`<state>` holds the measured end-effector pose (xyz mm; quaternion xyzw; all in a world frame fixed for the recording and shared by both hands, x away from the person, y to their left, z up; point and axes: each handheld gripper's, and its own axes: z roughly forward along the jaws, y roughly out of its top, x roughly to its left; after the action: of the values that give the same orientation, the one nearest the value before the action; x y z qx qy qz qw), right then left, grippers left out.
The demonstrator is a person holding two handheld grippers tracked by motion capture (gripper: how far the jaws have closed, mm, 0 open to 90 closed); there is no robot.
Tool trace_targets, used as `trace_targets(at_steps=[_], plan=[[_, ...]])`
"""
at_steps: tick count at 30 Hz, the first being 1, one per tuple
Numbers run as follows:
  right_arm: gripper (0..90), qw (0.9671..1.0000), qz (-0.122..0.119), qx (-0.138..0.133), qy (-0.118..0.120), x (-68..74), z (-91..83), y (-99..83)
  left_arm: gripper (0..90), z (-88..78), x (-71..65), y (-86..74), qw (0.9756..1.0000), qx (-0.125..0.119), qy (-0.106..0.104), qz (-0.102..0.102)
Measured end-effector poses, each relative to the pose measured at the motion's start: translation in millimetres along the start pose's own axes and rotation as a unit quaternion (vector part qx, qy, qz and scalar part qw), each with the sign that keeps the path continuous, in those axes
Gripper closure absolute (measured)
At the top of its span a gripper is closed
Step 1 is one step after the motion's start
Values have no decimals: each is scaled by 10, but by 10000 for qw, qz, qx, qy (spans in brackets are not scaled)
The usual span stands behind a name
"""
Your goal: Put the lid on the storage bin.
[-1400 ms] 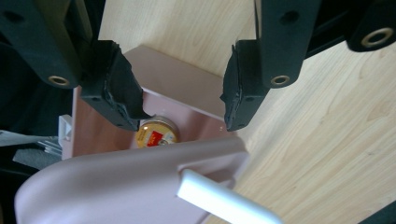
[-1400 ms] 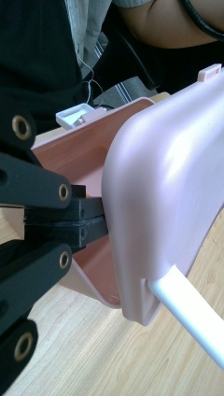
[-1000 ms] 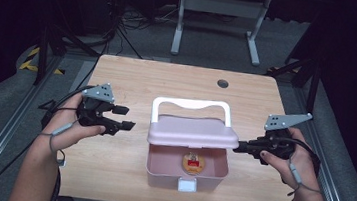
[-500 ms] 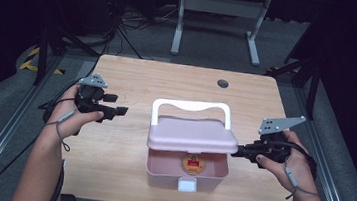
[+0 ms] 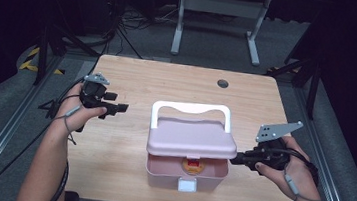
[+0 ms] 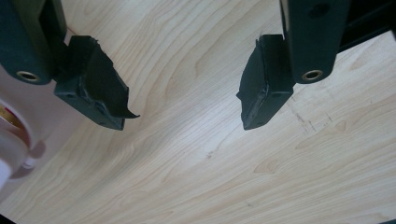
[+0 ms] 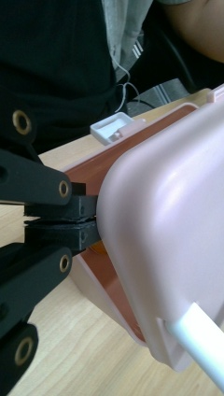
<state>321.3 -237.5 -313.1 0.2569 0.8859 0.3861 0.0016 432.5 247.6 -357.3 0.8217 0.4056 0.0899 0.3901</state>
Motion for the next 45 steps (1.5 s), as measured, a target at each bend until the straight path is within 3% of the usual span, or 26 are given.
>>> trace_targets(at_steps=[10, 15, 19, 21, 32, 45], plan=[[865, 9995, -37, 299, -7, 38, 39, -17, 332, 112, 70, -34, 9998, 142, 158, -63], [864, 9991, -48, 413, 4, 40, 55, -21, 334, 164, 47, -27, 9999, 164, 30, -21], [863, 9989, -57, 468, 14, 41, 66, -23, 334, 203, 54, -40, 9997, 218, 37, -42], [860, 9987, -57, 503, 39, 41, 74, -26, 342, 231, 73, -49, 9997, 242, 56, 39], [853, 9979, -90, 637, 83, 53, 111, -26, 342, 322, 132, -96, 9995, 289, 22, -80], [852, 9961, -99, 868, 151, 52, 181, -36, 338, 390, 149, -116, 9992, 397, -3, -36]])
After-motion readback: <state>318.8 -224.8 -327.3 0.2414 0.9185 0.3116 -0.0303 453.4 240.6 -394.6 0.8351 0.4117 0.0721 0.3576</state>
